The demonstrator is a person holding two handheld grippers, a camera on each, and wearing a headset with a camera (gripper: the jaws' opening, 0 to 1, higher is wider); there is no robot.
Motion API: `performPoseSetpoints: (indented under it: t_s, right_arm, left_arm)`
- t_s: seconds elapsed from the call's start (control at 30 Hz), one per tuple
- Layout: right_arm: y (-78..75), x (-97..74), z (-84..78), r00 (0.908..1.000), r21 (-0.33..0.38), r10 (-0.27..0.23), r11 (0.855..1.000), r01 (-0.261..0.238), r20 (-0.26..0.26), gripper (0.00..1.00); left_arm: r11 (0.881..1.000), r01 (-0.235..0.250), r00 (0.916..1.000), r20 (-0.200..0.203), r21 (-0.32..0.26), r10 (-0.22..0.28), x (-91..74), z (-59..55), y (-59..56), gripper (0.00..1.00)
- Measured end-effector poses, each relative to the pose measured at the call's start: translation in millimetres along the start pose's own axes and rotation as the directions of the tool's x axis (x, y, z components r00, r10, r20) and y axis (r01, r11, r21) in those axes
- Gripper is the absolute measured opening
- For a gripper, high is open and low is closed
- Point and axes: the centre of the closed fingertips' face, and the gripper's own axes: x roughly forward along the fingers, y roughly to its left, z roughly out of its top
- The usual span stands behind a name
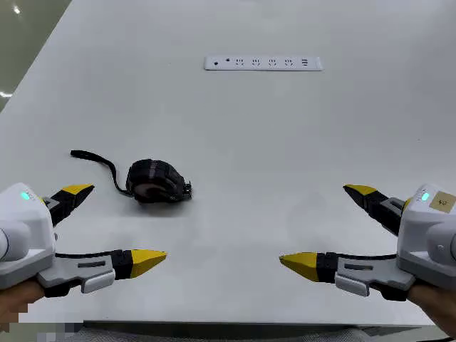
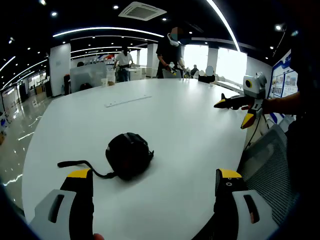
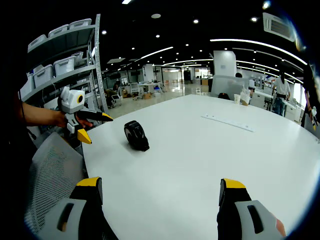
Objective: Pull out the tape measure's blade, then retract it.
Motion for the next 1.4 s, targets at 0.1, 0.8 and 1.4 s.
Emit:
performPoseSetpoints:
  t_s: [0.1,0.8,1.4]
  right_arm:
    - [-0.2,-0.3,-0.3,1.0,0.001,-0.001,1.0,0.001,-0.001,0.97]
    - [-4.4,-0.2,-2.1,1.0,-0.016,-0.007,1.0,0.007,-0.005,0.99]
    - [-9.1,8.4,-6.8,0.9987,-0.069,0.022,0.997,-0.026,-0.046,0.97]
  left_arm:
    - [1.0,0.0,1.0,-0.002,0.001,0.0,-0.2,-0.6,-0.3,0.99]
    - [1.0,0.002,0.9999,-0.011,0.017,-0.002,0.2,-1.3,1.0,0.99]
    - [0.997,0.033,0.9988,-0.039,0.066,-0.03,8.2,2.3,5.3,0.99]
